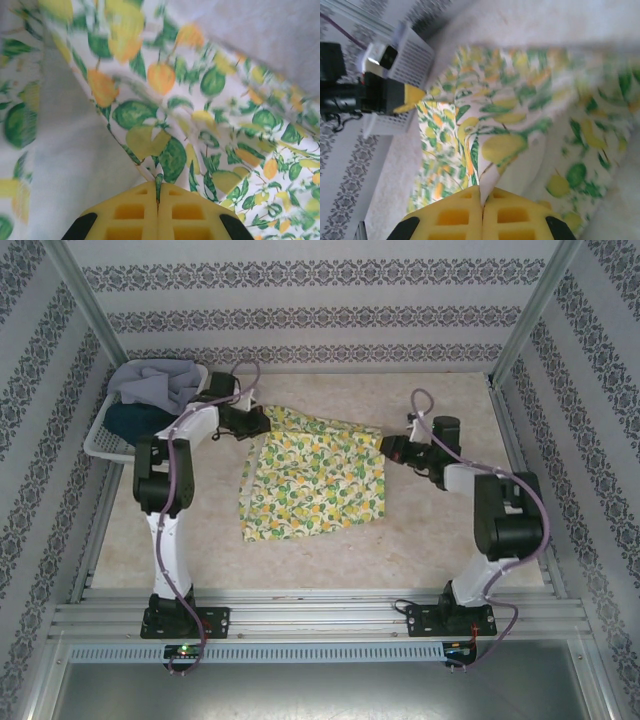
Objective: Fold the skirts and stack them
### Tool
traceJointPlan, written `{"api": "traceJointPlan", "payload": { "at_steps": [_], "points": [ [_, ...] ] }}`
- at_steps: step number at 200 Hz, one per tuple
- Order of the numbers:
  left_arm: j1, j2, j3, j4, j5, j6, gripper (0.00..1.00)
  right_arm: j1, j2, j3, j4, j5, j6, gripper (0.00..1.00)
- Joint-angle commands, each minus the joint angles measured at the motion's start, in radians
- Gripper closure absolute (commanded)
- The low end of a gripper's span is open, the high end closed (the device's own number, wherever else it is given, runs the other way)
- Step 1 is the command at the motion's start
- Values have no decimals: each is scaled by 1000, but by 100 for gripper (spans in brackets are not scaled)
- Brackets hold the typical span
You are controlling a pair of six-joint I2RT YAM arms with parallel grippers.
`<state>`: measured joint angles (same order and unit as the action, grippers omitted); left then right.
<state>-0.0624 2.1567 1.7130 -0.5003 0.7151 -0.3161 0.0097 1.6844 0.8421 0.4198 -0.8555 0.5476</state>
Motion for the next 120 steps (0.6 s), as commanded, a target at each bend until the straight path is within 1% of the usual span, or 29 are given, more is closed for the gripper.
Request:
{"api": "traceJointPlan", "payload": {
  "at_steps": [1, 12, 22, 46, 66, 83, 120],
  "points": [
    [71, -234, -75, 92, 88, -101, 100, -39, -184, 17, -6, -35, -45, 100],
    [100, -330, -126, 151, 113, -159, 100, -45, -261, 36, -61, -35, -84, 100],
    [117, -409, -148, 171, 128, -189, 100, -46, -324, 62, -126, -32, -123, 100],
    [128, -549, -104, 102, 131, -173, 100, -45, -469, 115, -221, -15, -172, 100],
    [131, -620, -48, 44, 123, -166, 100, -45, -585, 151, -263, 11, -185, 100],
    [134, -670, -3, 11, 123, -178, 100, -43, -679, 180, -337, 28, -216, 100],
    [134, -786, 15, 58, 171, -243, 100, -40, -857, 205, -422, 72, -228, 100]
  ]
}}
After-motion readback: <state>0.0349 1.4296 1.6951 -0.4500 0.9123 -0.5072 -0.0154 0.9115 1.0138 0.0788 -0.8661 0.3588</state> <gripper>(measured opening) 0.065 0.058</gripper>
